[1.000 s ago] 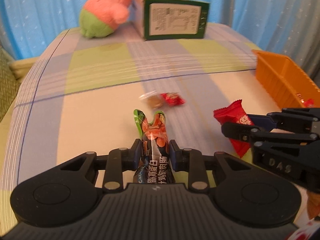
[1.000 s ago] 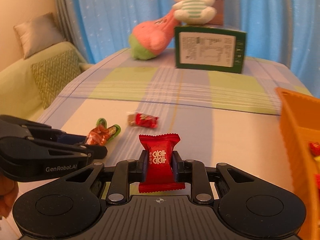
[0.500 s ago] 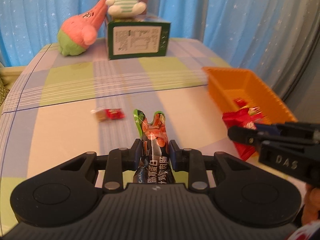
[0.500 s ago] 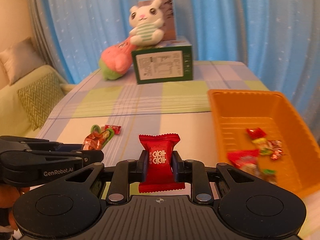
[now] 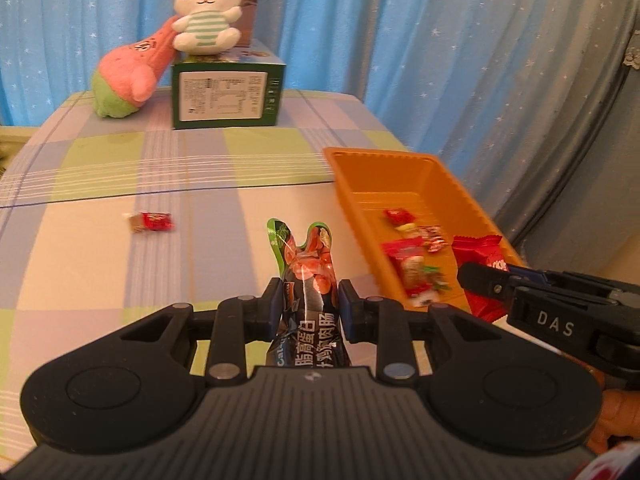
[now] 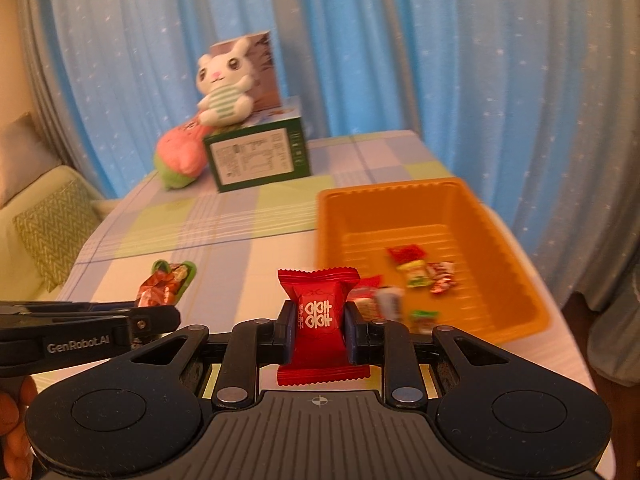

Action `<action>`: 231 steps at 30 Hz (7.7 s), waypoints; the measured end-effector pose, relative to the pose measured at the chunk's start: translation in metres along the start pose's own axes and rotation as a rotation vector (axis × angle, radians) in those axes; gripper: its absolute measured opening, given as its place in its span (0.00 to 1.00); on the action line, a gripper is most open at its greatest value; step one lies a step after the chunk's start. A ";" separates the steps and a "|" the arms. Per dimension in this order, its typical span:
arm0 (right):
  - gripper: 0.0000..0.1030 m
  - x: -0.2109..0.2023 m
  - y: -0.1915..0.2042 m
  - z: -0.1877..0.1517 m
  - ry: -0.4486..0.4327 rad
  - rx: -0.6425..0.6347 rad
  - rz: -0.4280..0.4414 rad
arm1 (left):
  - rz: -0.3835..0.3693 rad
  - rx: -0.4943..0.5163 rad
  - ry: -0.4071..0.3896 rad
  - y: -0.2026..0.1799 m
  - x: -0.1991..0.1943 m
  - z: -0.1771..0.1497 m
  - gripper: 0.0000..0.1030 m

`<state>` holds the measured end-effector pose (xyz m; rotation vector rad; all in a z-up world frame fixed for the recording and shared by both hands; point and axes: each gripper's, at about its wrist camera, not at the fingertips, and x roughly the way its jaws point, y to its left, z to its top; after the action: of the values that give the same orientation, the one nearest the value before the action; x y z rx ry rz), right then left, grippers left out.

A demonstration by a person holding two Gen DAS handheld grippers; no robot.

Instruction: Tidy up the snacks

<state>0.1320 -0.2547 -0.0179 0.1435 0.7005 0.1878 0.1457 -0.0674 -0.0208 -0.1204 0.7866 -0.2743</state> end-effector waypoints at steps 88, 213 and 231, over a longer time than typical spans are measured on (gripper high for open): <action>0.24 0.043 -0.119 0.034 0.003 0.107 -0.118 | -0.089 0.042 0.064 -0.076 0.145 0.043 0.27; 0.35 0.282 0.163 0.019 0.168 -0.145 0.315 | 0.277 -0.216 0.016 0.250 0.098 0.034 0.67; 0.24 0.255 0.120 0.019 0.115 -0.086 0.182 | 0.169 -0.166 0.018 0.217 0.130 0.037 0.51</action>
<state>0.3202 -0.0829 -0.1398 0.1145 0.7927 0.4023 0.3029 0.1027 -0.1286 -0.2066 0.8314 -0.0497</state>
